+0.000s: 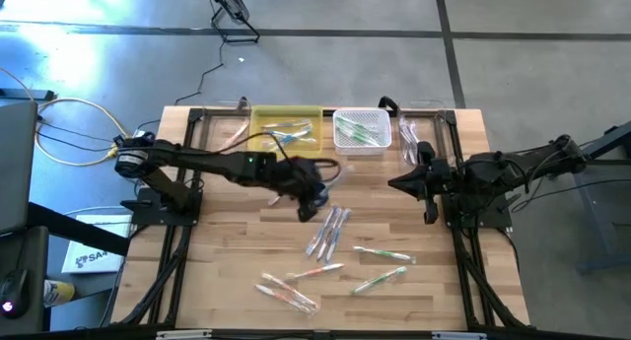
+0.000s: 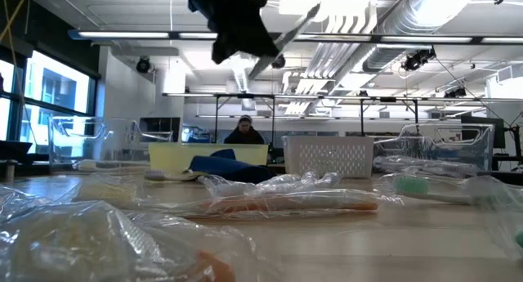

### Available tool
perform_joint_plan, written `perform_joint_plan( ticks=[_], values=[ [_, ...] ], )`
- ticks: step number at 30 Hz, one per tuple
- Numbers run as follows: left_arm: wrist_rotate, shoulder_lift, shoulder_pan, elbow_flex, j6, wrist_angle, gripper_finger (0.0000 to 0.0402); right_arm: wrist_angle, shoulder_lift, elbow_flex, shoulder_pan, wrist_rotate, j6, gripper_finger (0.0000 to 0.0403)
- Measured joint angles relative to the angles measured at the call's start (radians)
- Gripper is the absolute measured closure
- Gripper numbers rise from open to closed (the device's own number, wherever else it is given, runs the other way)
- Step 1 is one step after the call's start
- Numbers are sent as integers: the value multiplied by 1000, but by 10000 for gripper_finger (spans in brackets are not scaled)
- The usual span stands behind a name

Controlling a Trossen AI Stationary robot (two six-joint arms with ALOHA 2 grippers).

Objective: Pick & Place Toothbrushes
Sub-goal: Put the green toothbrush into the white bin

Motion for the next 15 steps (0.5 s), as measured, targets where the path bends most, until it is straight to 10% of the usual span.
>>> perform_joint_plan(
  ticks=[15],
  values=[
    [104,-6,73,-1,213,464,387,132,43,0,-13,150,0,400]
  ],
)
